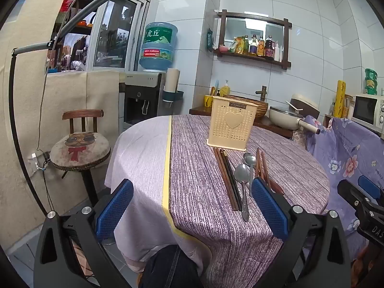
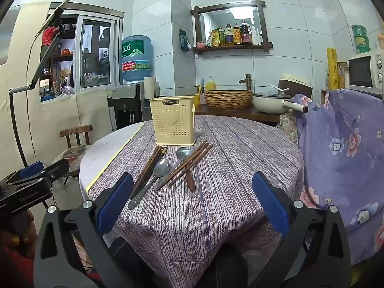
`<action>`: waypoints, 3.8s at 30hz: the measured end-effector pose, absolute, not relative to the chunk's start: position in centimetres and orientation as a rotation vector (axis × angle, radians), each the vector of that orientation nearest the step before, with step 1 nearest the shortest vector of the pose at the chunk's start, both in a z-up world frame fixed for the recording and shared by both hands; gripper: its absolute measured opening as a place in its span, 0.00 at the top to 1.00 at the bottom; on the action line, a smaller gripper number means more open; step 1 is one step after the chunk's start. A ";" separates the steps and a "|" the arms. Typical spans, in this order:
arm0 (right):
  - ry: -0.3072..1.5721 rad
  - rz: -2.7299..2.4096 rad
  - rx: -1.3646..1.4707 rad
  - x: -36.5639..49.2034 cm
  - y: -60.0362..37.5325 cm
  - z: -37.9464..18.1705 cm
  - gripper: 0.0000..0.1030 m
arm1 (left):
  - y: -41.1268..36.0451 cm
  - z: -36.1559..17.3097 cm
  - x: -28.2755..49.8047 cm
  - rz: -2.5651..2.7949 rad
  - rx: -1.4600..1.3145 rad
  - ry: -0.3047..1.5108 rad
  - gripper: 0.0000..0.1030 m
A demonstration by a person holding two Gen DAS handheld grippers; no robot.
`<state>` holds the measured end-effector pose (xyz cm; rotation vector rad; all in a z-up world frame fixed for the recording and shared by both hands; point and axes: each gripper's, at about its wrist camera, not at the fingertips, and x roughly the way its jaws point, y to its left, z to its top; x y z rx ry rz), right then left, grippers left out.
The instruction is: Organize utensils
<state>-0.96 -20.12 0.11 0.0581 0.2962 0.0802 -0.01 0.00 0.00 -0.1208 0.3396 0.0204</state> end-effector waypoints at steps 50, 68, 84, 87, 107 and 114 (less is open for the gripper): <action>0.348 0.096 0.063 0.7 -20.0 -0.8 0.05 | 0.6 -1.0 2.2 0.000 -0.131 0.410 0.05; 0.613 0.107 0.113 12.2 -22.0 -2.6 0.05 | 1.3 -1.2 11.4 0.012 -0.091 0.566 0.05; 0.777 0.100 0.252 23.7 -24.3 -3.6 0.15 | -0.2 -1.9 19.1 -0.035 -0.052 0.738 0.05; 0.821 0.078 0.254 25.8 -24.1 -3.7 0.26 | -0.6 -2.0 20.3 -0.042 -0.047 0.772 0.12; 0.888 0.015 0.255 31.1 -23.7 -4.4 0.51 | -3.7 -3.8 25.2 -0.090 0.040 0.889 0.45; 0.902 -0.016 0.227 31.5 -23.2 -4.8 0.51 | -4.0 -4.0 26.2 -0.069 0.043 0.907 0.46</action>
